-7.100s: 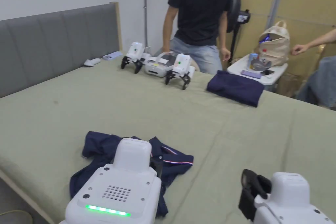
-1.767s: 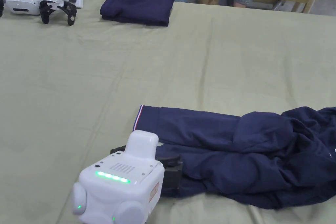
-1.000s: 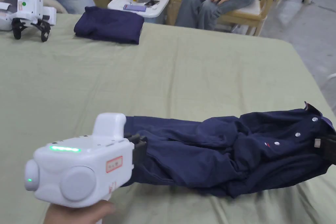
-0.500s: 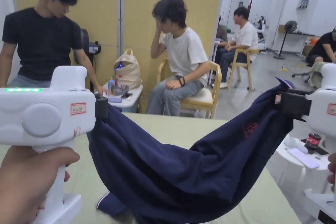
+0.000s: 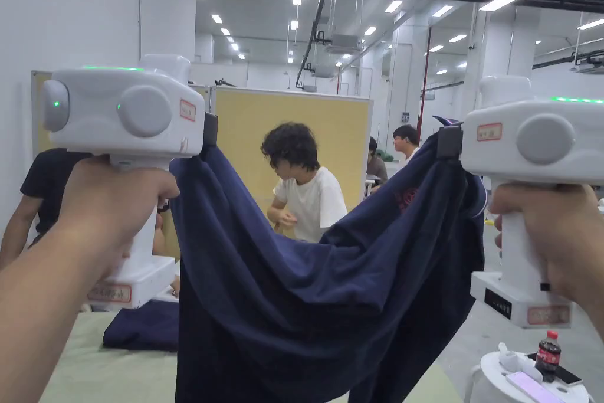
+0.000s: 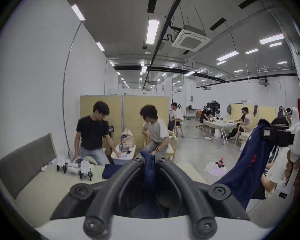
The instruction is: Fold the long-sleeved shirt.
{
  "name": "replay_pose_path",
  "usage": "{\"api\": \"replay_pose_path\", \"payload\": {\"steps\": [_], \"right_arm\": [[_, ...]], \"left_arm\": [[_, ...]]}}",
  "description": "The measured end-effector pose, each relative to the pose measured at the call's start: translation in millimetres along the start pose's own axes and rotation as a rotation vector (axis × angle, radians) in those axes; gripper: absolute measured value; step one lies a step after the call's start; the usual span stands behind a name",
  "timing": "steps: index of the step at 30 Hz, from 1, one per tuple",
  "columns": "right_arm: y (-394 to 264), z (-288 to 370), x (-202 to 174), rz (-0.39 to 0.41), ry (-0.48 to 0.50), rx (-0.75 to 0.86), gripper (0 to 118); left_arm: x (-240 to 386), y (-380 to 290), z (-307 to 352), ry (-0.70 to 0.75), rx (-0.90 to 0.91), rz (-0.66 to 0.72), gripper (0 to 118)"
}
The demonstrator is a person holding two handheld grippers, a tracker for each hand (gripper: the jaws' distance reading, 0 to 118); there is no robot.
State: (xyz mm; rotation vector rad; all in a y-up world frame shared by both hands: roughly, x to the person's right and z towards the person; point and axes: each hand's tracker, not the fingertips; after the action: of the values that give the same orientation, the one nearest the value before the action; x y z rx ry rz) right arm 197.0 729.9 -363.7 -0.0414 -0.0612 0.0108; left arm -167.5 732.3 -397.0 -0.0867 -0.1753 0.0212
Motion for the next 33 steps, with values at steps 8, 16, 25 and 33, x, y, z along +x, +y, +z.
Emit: {"api": "replay_pose_path", "payload": {"steps": [8,16,25,33], "right_arm": [[76,-36,4,0.006,-0.05,0.07,17],[93,-113,9,0.048,-0.088,0.088,17],[38,-209,14,0.018,-0.073,0.033,17],[-115,-272,7,-0.02,-0.033,-0.133,17]], "left_arm": [[-8,64,-56,0.059,0.075,0.037,5],[-7,65,-136,0.057,0.072,-0.006,5],[-11,13,-237,0.042,0.047,-0.013,5],[-11,-136,-294,0.076,-0.082,-0.081,5]]}}
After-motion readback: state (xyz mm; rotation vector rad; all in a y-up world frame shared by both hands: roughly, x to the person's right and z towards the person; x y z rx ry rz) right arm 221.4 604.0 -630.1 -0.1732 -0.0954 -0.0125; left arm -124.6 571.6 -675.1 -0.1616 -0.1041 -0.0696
